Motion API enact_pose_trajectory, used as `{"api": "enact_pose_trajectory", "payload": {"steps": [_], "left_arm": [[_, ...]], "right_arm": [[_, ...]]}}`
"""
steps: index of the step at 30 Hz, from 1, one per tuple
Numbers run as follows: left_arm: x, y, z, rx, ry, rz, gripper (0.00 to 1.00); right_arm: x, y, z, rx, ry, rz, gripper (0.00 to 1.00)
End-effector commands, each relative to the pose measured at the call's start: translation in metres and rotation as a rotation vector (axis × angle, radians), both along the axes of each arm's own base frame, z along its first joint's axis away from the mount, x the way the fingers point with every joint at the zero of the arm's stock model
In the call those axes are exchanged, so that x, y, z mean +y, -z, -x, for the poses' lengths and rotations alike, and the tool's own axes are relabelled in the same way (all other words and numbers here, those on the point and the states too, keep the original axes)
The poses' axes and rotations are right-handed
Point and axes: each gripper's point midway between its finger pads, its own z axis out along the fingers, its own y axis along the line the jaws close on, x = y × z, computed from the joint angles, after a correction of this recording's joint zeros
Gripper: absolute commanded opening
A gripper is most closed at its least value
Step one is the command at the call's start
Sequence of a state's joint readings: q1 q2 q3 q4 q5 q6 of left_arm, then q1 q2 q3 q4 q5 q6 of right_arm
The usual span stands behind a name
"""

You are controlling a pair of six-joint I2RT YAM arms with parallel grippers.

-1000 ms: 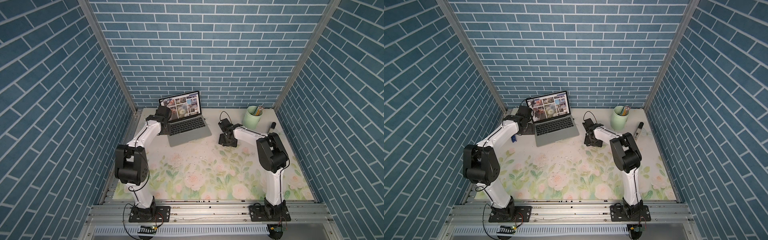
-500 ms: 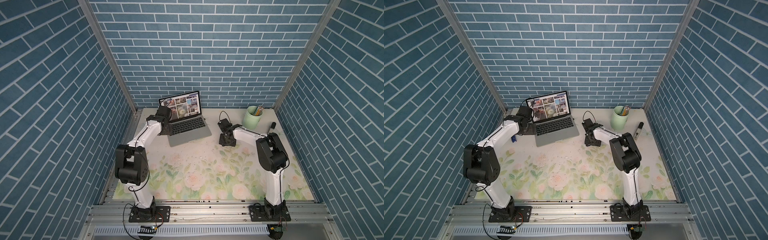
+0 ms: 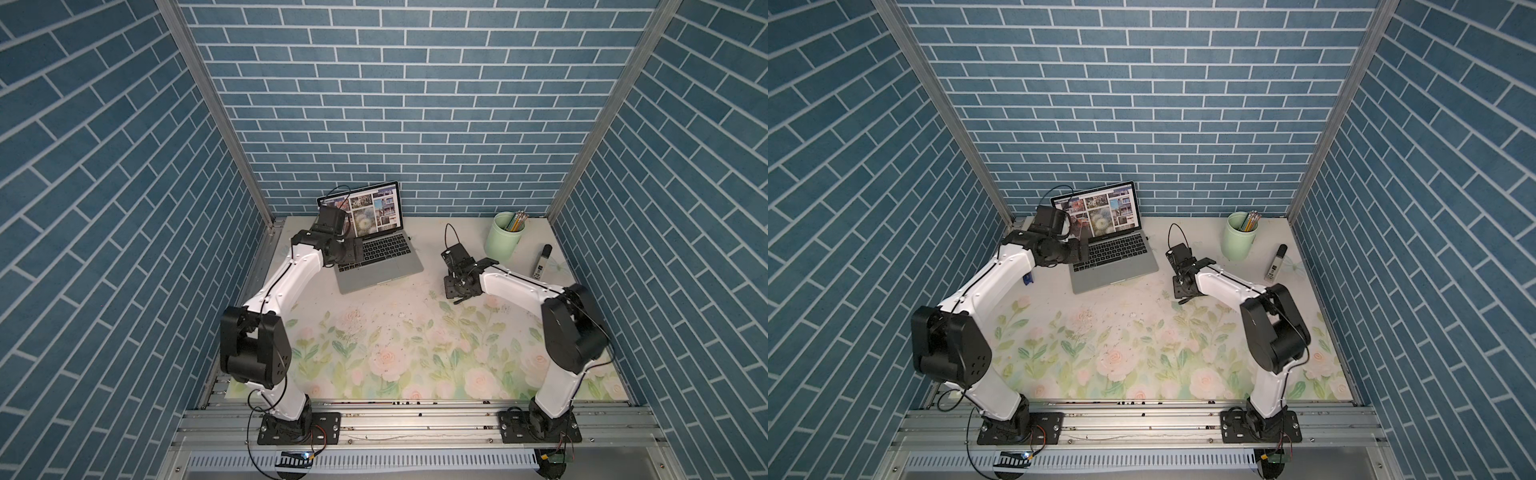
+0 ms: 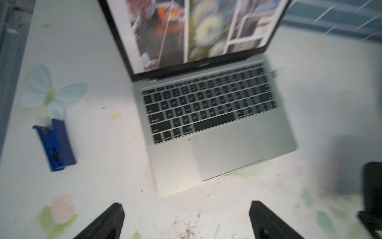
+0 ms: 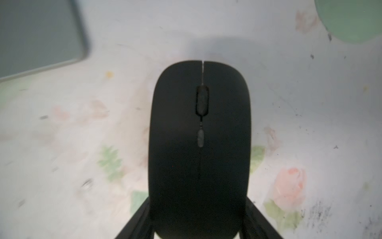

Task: Remove the wireless mouse receiver from the laptop
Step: Pick up the mouse from the center of the board, then place the mouse at the center of the board.

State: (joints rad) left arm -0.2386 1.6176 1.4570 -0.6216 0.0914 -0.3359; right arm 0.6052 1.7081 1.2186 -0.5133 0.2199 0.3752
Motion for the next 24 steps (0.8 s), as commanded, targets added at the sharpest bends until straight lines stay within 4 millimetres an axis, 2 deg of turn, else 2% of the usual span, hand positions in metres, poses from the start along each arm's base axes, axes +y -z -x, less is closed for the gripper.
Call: {"api": "enact_pose_trajectory", "payload": {"steps": [1,4,6,11,18,24], "left_arm": [[-0.053,-0.027,0.004,-0.069,0.124,0.277,0.99],[-0.091,-0.039,0.01,-0.109,0.202,0.406,1.0],[-0.119,-0.044,0.015,-0.119,0.25,0.473,1.0],[-0.165,-0.047,0.019,-0.112,0.276,0.571,1.0],[-0.189,-0.048,0.018,-0.104,0.241,0.658,1.0],[-0.208,-0.026,0.028,-0.023,0.257,0.666,1.0]], "right_arm": [[0.034,-0.058,0.013,-0.139,-0.258,-0.164,0.55],[0.052,-0.095,0.033,-0.211,-0.402,-0.297,0.56],[0.059,-0.112,0.041,-0.233,-0.462,-0.342,0.56],[0.069,-0.117,0.044,-0.213,-0.51,-0.356,0.56],[0.083,-0.118,0.042,-0.231,-0.525,-0.345,0.56],[0.092,-0.125,0.037,-0.259,-0.53,-0.347,0.56]]}}
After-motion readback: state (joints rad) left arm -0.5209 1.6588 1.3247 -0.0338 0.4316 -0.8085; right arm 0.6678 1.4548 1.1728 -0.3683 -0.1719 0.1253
